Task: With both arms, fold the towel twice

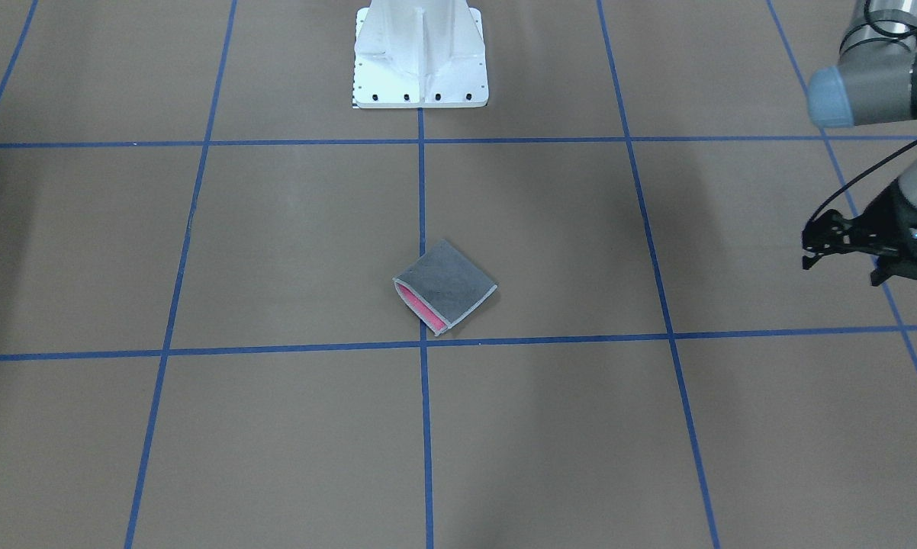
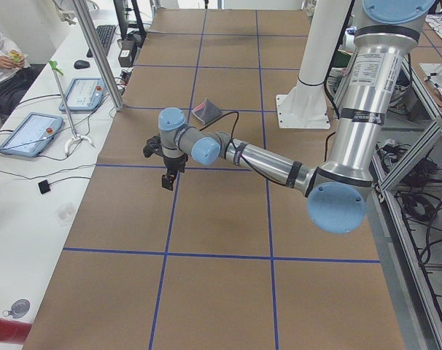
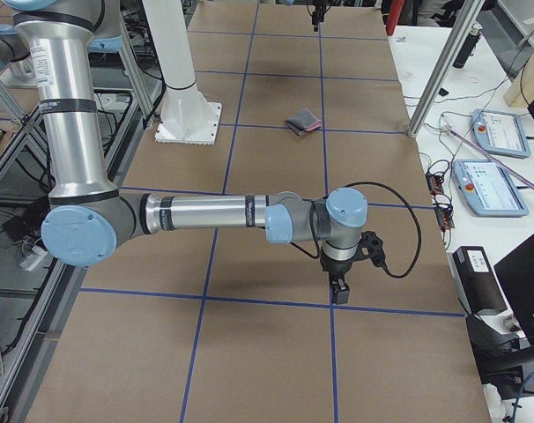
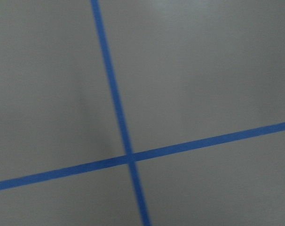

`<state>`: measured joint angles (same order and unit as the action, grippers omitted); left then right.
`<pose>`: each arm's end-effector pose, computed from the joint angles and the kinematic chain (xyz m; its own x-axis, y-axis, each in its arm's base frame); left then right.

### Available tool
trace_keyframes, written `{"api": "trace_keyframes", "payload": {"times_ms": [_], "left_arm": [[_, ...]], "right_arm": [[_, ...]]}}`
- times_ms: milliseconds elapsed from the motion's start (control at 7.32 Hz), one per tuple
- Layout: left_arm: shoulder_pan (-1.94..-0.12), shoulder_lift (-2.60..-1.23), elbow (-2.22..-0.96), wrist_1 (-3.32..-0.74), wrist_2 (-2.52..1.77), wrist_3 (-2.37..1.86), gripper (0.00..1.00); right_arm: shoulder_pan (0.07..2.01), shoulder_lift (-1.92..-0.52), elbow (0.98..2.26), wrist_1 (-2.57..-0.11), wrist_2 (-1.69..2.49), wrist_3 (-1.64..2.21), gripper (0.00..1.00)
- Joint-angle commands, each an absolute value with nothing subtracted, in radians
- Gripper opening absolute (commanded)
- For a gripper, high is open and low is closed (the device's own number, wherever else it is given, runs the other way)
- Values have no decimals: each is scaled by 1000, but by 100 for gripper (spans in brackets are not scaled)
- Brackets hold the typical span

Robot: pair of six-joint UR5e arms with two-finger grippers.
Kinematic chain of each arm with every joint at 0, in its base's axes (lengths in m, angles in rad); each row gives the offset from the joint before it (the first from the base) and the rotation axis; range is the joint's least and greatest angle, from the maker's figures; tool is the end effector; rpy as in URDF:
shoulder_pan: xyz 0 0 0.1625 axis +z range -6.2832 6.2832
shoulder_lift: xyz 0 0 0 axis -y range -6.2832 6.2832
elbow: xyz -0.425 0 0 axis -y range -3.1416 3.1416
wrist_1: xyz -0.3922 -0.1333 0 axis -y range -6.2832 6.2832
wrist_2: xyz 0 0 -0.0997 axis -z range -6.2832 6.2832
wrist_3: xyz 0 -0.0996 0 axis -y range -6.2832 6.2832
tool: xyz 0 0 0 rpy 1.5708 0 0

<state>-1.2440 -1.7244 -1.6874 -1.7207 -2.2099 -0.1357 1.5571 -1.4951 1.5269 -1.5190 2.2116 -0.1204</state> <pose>0.1119 -0.5604 0.5101 0.7154 0.3666 -0.5948 -0.1981 0.9228 0.3304 0.0665 -0.5311 0.6451 0.7934 -0.1801 0.5814 0.1097 0.9819 0.1545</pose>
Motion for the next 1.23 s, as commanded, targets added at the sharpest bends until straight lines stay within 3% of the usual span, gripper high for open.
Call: {"api": "trace_keyframes", "payload": {"times_ms": [0,137,547,1093], "left_arm": [[-1429,-1661,-1619,-1692,-2255,161,100],[-1531,-1628,-1529,-1703,-2317,281,100],[-1624,-1520,-1520,-1703,-2370,276,100],[-1677,-1519,-1690,-1543,-2346,233,100]], "right_arm": [[1697,-1600,1535,-1516,2221,-219,100],[1707,-1630,1548,-1517,2227,-200,100],[1706,-1629,1591,-1526,2232,-43,100],[1704,-1623,1592,-1522,2233,-43,100]]}}
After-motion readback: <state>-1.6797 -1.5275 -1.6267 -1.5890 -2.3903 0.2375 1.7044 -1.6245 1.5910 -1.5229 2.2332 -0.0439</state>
